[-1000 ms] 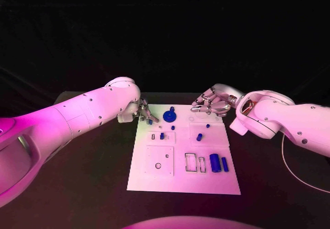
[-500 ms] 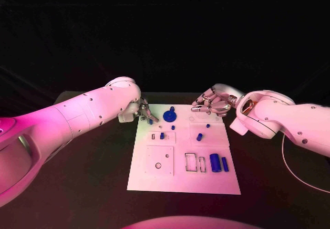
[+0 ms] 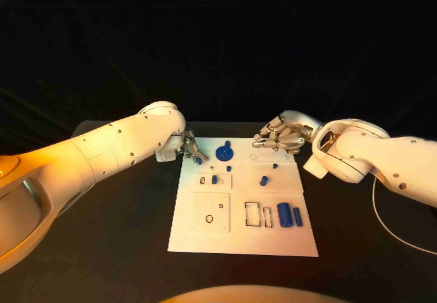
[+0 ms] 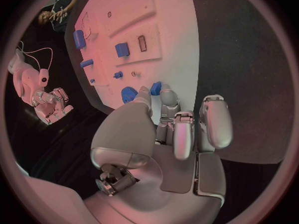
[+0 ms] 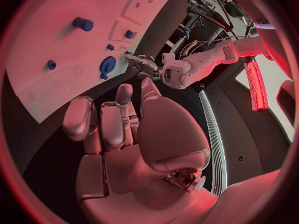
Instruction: Assemble the parts on the task board
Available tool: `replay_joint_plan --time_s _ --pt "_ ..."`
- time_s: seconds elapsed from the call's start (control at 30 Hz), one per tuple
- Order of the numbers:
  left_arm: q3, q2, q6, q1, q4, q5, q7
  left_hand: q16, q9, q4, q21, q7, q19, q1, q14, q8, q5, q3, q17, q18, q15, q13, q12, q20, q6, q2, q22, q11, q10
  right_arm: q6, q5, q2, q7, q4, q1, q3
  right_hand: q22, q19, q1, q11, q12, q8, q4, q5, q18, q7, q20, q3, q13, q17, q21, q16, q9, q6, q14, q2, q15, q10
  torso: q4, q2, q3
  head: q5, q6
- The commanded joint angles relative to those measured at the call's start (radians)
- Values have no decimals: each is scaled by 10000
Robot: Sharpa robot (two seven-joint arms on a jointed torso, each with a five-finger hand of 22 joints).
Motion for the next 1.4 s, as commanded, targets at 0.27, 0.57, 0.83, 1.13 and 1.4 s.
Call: replay_joint_plan --time_s 0.27,0.57,0.83,1.13,1.4 --pt "3 2 -114 2 27 452 -60 30 110 -436 65 -131 63 821 1015 215 14 363 2627 -40 -151 -10 64 -75 -57 332 563 -70 51 126 -33 13 39 -1 -11 0 -15 -91 74 -18 -35 50 -24 42 111 -21 2 -57 -8 -9 -59 -62 16 -68 291 29 20 -72 9 -2 -2 0 0" --pt "3 -24 -595 2 61 896 45 30 84 -1639 15 -64 46 2321 1015 167 34 2629 2627 -46 -167 -316 -286 -132 -548 468 587 -63 -184 164 -33 28 21 -22 -25 -1 -17 -88 96 -20 -20 57 -22 59 111 -24 1 -69 -3 -11 -64 -69 18 -62 291 53 19 -60 0 1 3 20 -12" --pt "-1 -184 -764 2 224 1431 119 30 159 -2064 -5 8 60 1188 1015 413 49 5635 2627 -47 -86 -353 -176 -40 -544 -599 678 -26 24 225 -33 40 -2 -41 -33 -3 -44 -83 230 -31 -58 81 -19 455 113 -29 -10 -141 -80 -22 -98 -105 17 -54 299 158 8 -66 9 -5 10 34 -16" --pt "-29 -969 -1524 -5 1302 1968 207 30 219 -2348 94 -41 132 522 1015 599 77 6665 2627 -73 -120 -134 102 -64 -477 -981 807 -30 255 191 -17 32 32 -53 -52 -8 -46 -77 262 -33 -52 89 -9 561 112 -31 -13 -171 -91 -22 -105 -113 17 -52 303 187 5 -57 33 -33 13 22 1" --pt "-132 -1893 -2546 -243 2781 2053 565 30 239 -2493 224 -94 205 253 1015 699 129 6990 2627 -105 -157 70 326 -96 -401 -1180 927 -75 444 194 4 13 35 -50 -57 -14 -55 -82 264 -32 -62 90 -7 572 114 -30 -13 -176 -102 -28 -111 -119 17 -52 303 187 5 -61 93 -65 18 -14 -16"
